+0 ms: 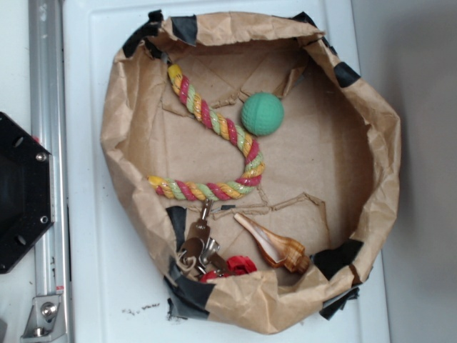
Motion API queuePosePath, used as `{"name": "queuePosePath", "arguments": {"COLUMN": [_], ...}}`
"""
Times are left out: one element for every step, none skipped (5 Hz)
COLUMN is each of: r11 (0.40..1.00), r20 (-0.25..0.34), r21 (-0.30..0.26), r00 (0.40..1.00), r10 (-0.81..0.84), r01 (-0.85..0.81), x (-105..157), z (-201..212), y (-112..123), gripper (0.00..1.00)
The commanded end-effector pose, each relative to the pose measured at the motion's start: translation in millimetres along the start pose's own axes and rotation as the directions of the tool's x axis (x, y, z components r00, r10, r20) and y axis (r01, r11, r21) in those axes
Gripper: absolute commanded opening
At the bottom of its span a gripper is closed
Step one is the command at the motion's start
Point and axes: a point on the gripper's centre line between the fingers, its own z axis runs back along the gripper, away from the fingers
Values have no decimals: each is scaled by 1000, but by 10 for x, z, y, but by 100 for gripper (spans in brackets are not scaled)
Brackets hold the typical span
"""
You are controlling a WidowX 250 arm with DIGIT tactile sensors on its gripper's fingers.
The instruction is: Grab the multicolored rope.
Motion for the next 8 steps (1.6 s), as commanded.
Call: {"name": "queuePosePath", "arguments": {"r11": [1000,990,944,821,697,697,697,697], "r20": [0,70,95,-11,-122,-122,-122,-122], "r21": [0,-44,17,65,69,69,69,69], "r00": [1000,988,940,824,699,699,699,699], "r10": [0,-134,-329,-567,-705,-705,-705,-705], "r01": [0,137,328,566,714,714,714,714], "x": [0,484,976,1163,1099,1099,1099,1099], "z": [0,-211,-423,-866,-1362,-1362,-1362,-1362], "y": [0,178,288,384,458,458,458,458], "gripper": [100,100,100,100,100,100,100,100]}}
